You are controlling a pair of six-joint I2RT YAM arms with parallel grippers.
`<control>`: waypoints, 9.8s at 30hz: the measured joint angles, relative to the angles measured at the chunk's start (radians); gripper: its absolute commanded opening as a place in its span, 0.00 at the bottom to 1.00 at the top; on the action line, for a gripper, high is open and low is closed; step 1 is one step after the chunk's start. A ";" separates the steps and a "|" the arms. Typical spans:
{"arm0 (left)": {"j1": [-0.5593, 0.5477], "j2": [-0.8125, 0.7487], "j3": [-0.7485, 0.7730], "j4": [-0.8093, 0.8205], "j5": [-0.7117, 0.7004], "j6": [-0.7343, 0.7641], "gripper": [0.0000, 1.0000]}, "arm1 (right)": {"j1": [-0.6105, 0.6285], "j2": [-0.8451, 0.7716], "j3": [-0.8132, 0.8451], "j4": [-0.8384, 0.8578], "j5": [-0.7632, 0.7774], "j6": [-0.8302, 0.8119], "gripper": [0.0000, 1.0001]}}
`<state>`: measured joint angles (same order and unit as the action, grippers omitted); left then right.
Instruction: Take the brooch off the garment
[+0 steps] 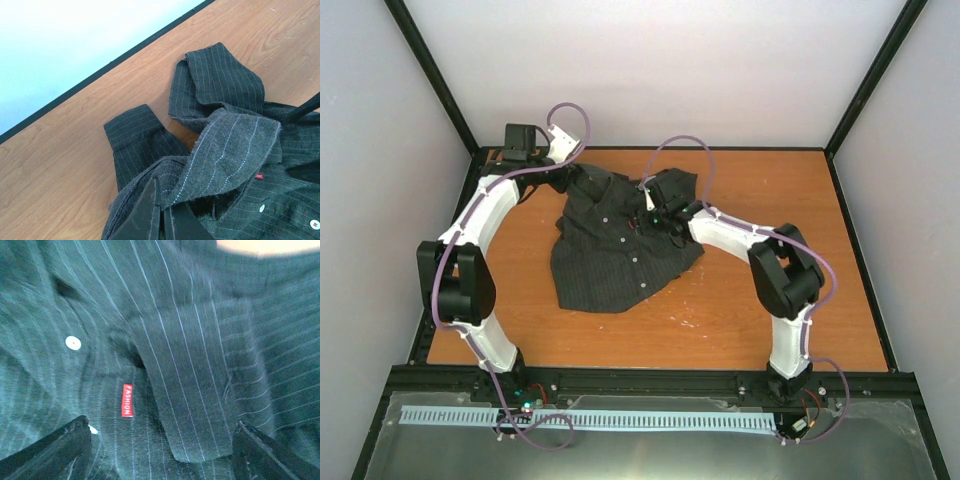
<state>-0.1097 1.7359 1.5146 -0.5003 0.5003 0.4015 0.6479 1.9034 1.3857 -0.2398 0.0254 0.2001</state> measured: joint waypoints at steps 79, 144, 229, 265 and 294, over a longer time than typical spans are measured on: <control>-0.128 -0.116 0.216 -0.183 0.146 -0.051 0.01 | -0.239 -0.349 -0.499 0.567 -0.529 -0.327 0.70; -0.128 -0.089 -0.198 -0.177 0.036 0.311 0.81 | -0.246 -0.133 -0.238 0.283 -0.680 -0.635 0.58; -0.146 -0.325 -0.153 -0.007 -0.406 0.380 0.26 | -0.169 -0.474 -0.299 0.133 -0.685 -0.258 0.03; -0.190 -0.801 -0.990 0.772 0.161 0.772 0.68 | -0.076 -0.139 -0.293 1.145 -0.920 1.172 0.03; -0.191 -0.795 -0.861 0.753 0.113 0.355 0.50 | 0.040 -0.148 -0.340 1.343 -0.776 1.319 0.03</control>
<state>-0.3008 0.9409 0.6533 0.2523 0.6136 0.7567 0.6880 1.7550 1.0462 1.1030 -0.7506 1.5192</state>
